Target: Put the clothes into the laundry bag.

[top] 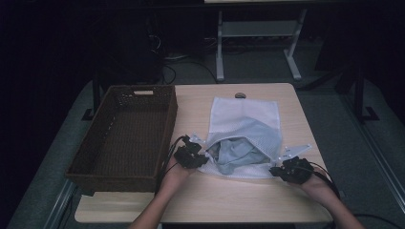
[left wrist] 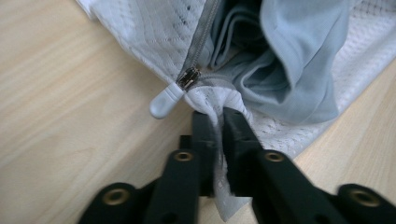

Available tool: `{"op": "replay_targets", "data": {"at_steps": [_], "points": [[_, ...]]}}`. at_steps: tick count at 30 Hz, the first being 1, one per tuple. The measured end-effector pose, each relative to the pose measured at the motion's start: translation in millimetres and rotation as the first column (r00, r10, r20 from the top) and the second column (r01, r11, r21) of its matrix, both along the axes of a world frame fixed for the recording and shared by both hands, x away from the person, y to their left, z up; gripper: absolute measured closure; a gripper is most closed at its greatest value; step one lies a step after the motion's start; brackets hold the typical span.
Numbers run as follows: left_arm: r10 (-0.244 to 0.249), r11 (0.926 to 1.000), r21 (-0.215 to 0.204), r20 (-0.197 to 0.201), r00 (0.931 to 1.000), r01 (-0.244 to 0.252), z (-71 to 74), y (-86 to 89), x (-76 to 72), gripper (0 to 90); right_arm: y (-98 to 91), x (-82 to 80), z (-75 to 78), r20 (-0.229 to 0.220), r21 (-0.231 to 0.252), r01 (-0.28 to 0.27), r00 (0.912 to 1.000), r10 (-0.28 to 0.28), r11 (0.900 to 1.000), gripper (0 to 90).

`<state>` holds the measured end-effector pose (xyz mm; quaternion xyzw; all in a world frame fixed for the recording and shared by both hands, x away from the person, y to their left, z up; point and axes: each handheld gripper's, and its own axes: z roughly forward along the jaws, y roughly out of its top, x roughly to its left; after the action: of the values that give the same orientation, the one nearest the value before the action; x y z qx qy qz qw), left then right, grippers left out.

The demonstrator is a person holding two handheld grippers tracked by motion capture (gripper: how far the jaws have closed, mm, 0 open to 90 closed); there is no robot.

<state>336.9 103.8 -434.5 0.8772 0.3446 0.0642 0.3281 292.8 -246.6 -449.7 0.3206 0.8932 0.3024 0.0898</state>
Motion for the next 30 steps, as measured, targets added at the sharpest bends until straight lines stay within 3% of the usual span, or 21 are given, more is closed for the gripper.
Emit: {"op": "replay_targets", "data": {"at_steps": [1, 2, 5, 9, 11, 19, 21, 24, 27, 28, 30], "points": [[-0.001, 1.0, -0.01, 0.02, 0.9998, 0.001, 9.0, -0.8, -4.7, 71.6, -0.3, 0.9, 0.0, -0.001, 0.002, -0.002, 1.0, 0.002, 1.0, 88.1], [-0.001, 1.0, -0.01, 0.02, 0.9998, 0.001, 9.0, -0.8, -4.7, 68.2, -0.8, 1.0, -0.4, -0.003, 0.002, -0.003, 1.0, 0.003, 1.0, 88.1], [-0.025, 0.9986, -0.045, 0.069, 0.9973, 0.028, 32.1, -3.9, -15.3, 60.5, -1.0, 1.3, -1.3, -0.007, 0.003, -0.004, 1.0, 0.004, 1.0, 88.1], [-0.07, 0.9945, -0.072, 0.078, 0.9945, 0.076, 41.4, -9.4, -22.0, 52.5, -0.4, 1.4, -1.5, -0.007, -0.003, -0.008, 0.9999, 0.008, 1.0, 88.0], [-0.132, 0.9896, -0.051, 0.051, 0.99, 0.134, 34.1, -22.6, -24.3, 47.6, -0.4, 1.4, -1.7, -0.006, -0.004, -0.009, 0.9999, 0.009, 0.9999, 88.1], [-0.17, 0.9854, 0.009, 0.021, 0.9852, 0.17, 4.9, -52.0, -11.7, 38.4, -0.8, 1.9, -1.7, -0.008, -0.006, -0.015, 0.9999, 0.015, 0.9999, 88.0], [-0.175, 0.9844, 0.021, 0.018, 0.9843, 0.175, 2.4, -54.9, -10.9, 38.8, -0.9, 2.2, -2.1, -0.009, -0.007, -0.017, 0.9998, 0.017, 0.9998, 88.0], [-0.192, 0.9788, 0.075, 0.014, 0.9813, 0.191, -5.7, -61.5, -9.2, 43.1, -0.8, 2.4, -2.3, -0.01, -0.007, -0.018, 0.9998, 0.018, 0.9998, 88.0], [-0.193, 0.9759, 0.109, 0.02, 0.9811, 0.189, -10.3, -64.0, -7.9, 58.9, -0.7, 2.1, -1.6, -0.009, -0.006, -0.018, 0.9998, 0.018, 0.9998, 87.9], [-0.196, 0.9749, 0.111, 0.016, 0.9804, 0.193, -10.5, -63.9, -7.5, 73.4, -1.4, 1.3, 0.9, 0.0, 0.01, -0.019, 0.9998, 0.019, 0.9998, 85.2], [-0.198, 0.975, 0.103, 0.001, 0.9802, 0.197, -11.3, -63.8, -6.3, 78.4, -1.7, 0.6, 3.6, 0.013, 0.031, -0.028, 0.9995, 0.027, 0.9991, 80.7]]}}
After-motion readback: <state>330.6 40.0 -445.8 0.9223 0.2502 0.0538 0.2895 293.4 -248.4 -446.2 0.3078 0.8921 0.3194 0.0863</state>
